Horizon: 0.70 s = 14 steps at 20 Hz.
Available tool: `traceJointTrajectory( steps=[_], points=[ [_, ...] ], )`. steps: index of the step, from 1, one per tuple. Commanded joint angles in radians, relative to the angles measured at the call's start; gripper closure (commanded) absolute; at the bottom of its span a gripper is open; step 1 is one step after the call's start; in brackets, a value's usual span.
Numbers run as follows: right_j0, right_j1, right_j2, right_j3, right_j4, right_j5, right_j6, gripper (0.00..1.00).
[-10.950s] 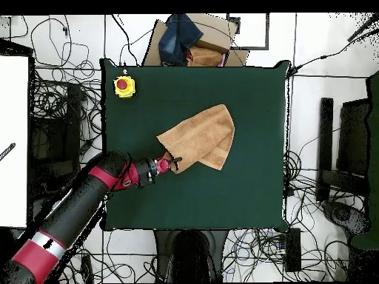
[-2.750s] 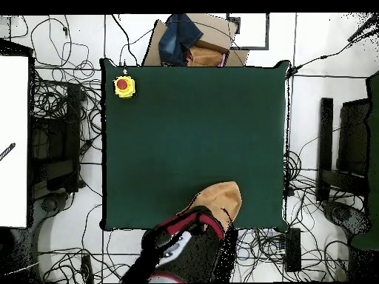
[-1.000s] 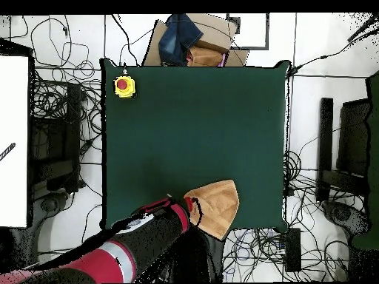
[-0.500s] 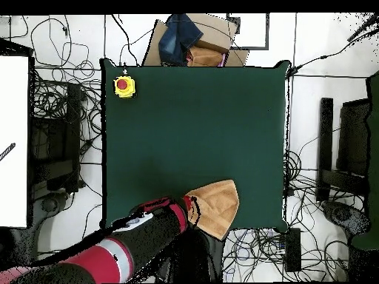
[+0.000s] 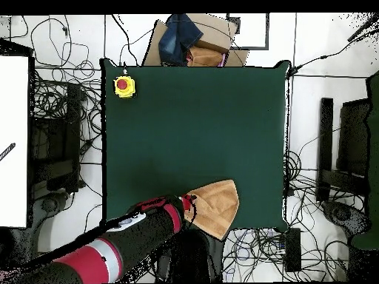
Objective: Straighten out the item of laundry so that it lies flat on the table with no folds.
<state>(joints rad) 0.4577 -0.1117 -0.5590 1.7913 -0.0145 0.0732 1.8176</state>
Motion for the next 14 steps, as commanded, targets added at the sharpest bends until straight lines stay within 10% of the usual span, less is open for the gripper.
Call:
traceJointTrajectory(
  steps=[1,14],
  points=[
    [-0.019,-0.001,0.08,-0.083,0.033,0.001,0.151,1.0],
    [-0.001,0.026,0.097,-0.037,0.007,0.1,0.128,1.0]
  ],
)
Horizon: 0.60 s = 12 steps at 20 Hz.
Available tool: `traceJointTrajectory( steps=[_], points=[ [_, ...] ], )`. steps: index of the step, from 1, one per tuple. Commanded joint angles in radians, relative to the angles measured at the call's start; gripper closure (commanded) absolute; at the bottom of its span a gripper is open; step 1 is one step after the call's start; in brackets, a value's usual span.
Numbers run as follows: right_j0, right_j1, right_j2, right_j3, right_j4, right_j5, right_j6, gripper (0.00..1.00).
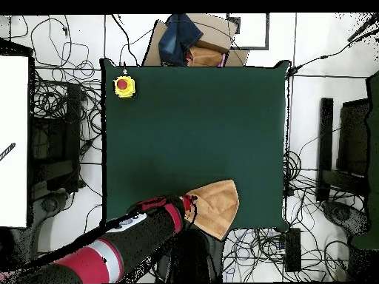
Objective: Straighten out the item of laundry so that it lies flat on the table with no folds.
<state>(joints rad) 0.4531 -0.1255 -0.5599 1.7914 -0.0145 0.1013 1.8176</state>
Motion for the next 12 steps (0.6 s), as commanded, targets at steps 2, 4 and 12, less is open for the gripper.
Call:
traceJointTrajectory(
  steps=[2,4,12],
  points=[
    [0.001,0.045,0.1,-0.033,0.001,0.072,0.122,1.0],
    [0.0,0.042,0.097,-0.029,-0.006,0.074,0.116,1.0],
    [0.214,0.215,-0.096,0.029,0.41,-0.145,0.562,1.0]
  ],
)
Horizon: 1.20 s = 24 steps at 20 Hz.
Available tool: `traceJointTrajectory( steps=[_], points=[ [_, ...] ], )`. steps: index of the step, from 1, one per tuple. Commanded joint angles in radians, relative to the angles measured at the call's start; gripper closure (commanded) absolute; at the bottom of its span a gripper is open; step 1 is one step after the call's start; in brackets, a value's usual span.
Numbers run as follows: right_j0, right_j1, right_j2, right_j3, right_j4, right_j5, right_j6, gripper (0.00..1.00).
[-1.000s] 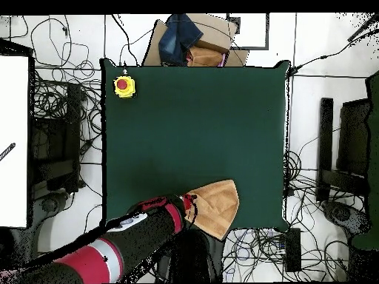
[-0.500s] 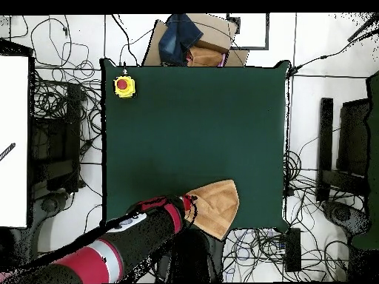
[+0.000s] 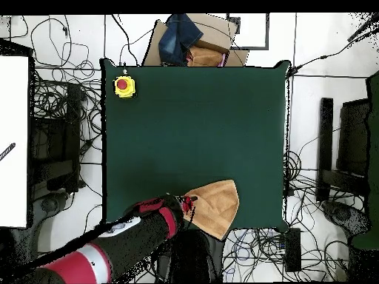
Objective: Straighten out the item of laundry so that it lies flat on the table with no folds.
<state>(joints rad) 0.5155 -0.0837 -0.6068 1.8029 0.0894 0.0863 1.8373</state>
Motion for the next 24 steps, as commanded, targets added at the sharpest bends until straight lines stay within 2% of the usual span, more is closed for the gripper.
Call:
traceJointTrajectory(
  steps=[1,6,10,20,24],
  points=[
    [0.172,0.193,-0.064,0.022,0.353,-0.137,0.557,1.0],
    [0.25,0.239,-0.104,0.075,0.539,-0.166,0.589,1.0],
    [0.273,0.266,-0.112,0.074,0.607,-0.169,0.582,1.0],
    [0.31,0.296,-0.133,0.066,0.642,-0.133,0.586,1.0],
    [0.254,0.231,-0.097,0.072,0.528,-0.107,0.472,1.0]
  ],
)
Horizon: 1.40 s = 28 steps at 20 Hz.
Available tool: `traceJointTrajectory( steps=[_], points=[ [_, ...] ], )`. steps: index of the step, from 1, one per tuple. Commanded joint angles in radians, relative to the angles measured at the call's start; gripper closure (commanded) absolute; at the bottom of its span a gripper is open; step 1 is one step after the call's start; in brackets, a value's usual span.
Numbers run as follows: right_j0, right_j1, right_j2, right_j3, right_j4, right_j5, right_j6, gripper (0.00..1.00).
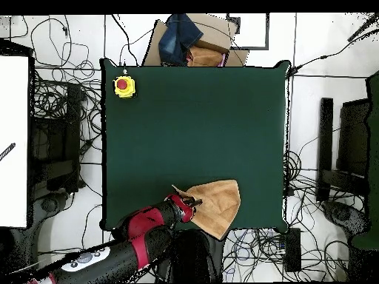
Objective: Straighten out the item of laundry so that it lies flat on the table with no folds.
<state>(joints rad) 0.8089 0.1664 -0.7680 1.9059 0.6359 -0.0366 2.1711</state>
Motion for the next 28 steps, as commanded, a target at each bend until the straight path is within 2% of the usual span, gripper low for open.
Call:
traceJointTrajectory(
  steps=[1,5,9,13,18,28],
  points=[
    [-0.059,-0.039,0.077,-0.029,-0.057,0.021,0.101,1.0],
    [-0.098,-0.074,0.103,-0.034,-0.135,0.028,0.054,1.0],
    [-0.092,-0.088,0.095,-0.034,-0.183,0.053,0.061,1.0],
    [-0.062,-0.118,0.077,-0.028,-0.217,0.131,0.063,1.0],
    [-0.025,-0.112,0.062,-0.052,-0.221,0.23,0.093,1.0],
    [0.009,-0.067,0.068,-0.088,-0.213,0.24,0.131,1.0]
  ],
)
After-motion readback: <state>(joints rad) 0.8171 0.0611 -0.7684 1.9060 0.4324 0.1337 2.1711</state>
